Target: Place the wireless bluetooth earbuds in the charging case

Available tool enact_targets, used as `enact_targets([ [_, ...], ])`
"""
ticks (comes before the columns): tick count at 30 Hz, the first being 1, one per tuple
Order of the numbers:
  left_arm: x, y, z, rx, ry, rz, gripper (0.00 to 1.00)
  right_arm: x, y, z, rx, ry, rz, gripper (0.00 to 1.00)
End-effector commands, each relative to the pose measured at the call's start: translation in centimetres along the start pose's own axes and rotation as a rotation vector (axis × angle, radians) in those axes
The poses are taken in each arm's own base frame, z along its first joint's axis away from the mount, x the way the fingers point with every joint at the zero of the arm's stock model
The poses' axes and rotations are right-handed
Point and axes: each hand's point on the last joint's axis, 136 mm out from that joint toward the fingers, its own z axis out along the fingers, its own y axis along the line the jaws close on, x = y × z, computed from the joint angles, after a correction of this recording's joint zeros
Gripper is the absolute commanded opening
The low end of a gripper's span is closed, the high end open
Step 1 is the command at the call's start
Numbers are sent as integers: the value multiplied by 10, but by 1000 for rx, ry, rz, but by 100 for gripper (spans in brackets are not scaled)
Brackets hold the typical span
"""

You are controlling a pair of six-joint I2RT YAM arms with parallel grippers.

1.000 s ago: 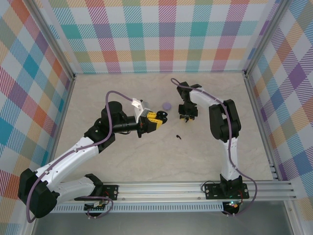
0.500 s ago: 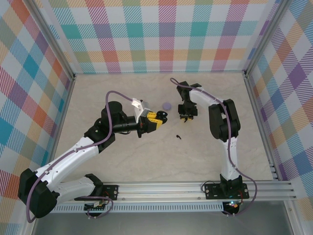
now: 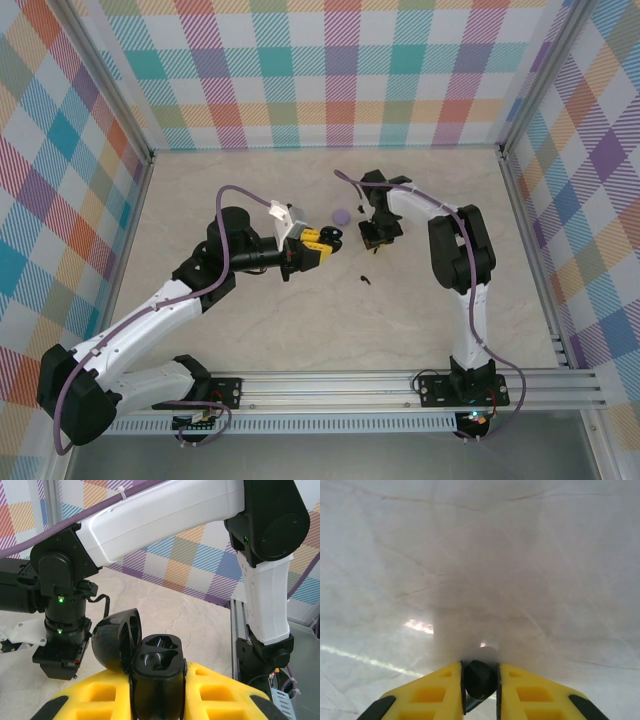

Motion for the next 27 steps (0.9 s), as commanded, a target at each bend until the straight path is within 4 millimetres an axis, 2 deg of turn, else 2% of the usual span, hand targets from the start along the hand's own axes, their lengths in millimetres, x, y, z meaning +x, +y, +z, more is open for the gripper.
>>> enact_targets([
  [1, -11, -8, 2, 24, -31, 16, 8, 18, 18, 4, -69, 54, -108, 23],
  [4, -11, -8, 2, 25, -30, 16, 8, 16, 13, 5, -35, 50, -92, 25],
  [9, -11, -9, 2, 28, -29, 16, 8, 11, 11, -1, -20, 38, 24, 42],
  [14, -10, -9, 1, 27, -29, 15, 8, 9, 15, -7, -40, 25, 225, 42],
  [17, -10, -10, 1, 28, -27, 14, 8, 10, 10, -6, -12, 28, 317, 40],
  [27, -9, -9, 1, 26, -26, 13, 8, 24, 4, 8, 36, 91, 373, 35],
])
